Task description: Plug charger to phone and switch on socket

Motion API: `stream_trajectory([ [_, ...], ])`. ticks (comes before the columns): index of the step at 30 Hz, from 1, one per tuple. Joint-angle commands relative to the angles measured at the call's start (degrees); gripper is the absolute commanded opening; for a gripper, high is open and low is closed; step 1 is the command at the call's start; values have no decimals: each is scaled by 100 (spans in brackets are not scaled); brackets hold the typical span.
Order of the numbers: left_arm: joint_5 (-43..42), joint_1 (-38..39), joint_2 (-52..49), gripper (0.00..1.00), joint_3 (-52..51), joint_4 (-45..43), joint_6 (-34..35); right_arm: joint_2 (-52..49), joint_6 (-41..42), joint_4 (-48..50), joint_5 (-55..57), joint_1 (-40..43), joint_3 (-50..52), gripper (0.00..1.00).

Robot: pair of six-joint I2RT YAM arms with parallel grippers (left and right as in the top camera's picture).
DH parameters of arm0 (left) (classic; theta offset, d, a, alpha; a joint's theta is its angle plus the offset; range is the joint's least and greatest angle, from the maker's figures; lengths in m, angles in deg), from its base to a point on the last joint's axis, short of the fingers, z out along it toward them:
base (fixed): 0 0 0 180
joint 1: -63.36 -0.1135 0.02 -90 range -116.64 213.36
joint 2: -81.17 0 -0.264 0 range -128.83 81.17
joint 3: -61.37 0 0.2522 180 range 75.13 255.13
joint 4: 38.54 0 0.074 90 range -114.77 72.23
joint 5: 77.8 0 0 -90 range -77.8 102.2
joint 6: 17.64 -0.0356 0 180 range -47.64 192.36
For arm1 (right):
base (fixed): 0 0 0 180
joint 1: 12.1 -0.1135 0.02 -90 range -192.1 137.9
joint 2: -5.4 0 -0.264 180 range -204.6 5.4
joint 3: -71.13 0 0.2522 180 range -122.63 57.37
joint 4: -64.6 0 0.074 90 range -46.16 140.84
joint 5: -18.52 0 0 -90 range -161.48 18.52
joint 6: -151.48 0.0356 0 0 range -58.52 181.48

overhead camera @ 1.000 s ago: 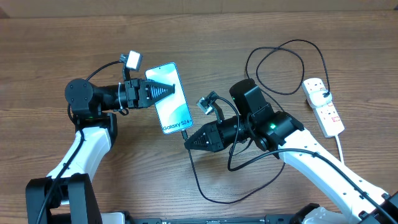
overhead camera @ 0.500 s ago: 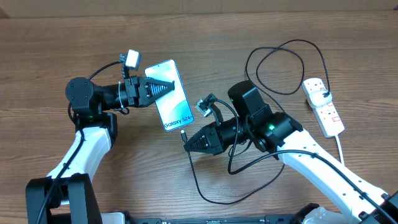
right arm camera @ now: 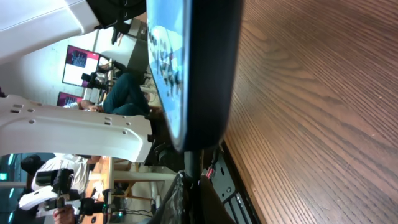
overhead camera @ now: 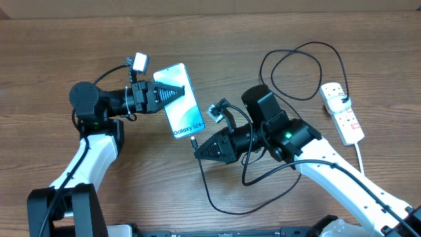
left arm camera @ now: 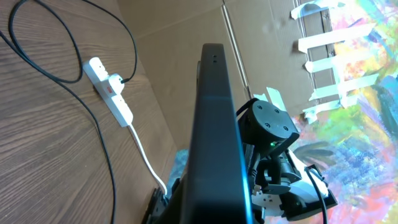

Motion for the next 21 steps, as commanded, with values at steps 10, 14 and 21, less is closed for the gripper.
stream_trajectory([
  [10, -70, 15, 4, 4, 151, -48, -157, 247, -81, 146, -9, -20, -46, 4],
  [14, -68, 20, 4, 4, 151, -46, -155, 247, -61, 197, -11, -22, -46, 4],
  [21, -44, 22, 4, 4, 151, -46, -151, 247, 48, 234, -9, -20, -44, 4],
])
